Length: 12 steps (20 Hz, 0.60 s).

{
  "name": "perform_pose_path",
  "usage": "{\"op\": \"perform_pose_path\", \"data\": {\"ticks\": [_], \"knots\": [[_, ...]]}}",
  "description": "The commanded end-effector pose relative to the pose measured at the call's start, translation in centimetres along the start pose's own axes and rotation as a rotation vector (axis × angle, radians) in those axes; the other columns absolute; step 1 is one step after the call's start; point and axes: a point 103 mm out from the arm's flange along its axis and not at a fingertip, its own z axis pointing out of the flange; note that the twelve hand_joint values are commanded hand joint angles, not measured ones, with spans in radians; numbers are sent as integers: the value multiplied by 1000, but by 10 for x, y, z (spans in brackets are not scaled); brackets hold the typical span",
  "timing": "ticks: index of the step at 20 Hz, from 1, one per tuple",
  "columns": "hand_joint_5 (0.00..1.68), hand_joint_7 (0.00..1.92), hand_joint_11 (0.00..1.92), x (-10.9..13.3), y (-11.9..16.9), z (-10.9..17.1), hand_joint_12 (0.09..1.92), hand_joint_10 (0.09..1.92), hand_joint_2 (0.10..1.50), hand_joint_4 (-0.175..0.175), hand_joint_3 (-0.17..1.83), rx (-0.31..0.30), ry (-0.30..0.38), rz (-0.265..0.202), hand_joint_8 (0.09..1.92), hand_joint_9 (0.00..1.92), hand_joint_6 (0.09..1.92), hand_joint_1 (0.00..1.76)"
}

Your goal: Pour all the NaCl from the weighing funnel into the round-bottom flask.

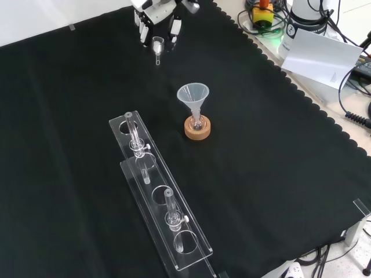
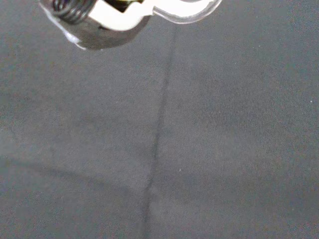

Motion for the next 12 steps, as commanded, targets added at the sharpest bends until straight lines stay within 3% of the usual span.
{"op": "perform_pose_path", "data": {"ticks": [1,12], "knots": [[1201,1254,1232,34,-29,-18,757,87,815,75,415,12,-67,-45,430,1467,716,1125],[1201,1254,1232,74,-38,-31,757,87,811,74,422,20,-138,-91,430,1467,717,1126]]}}
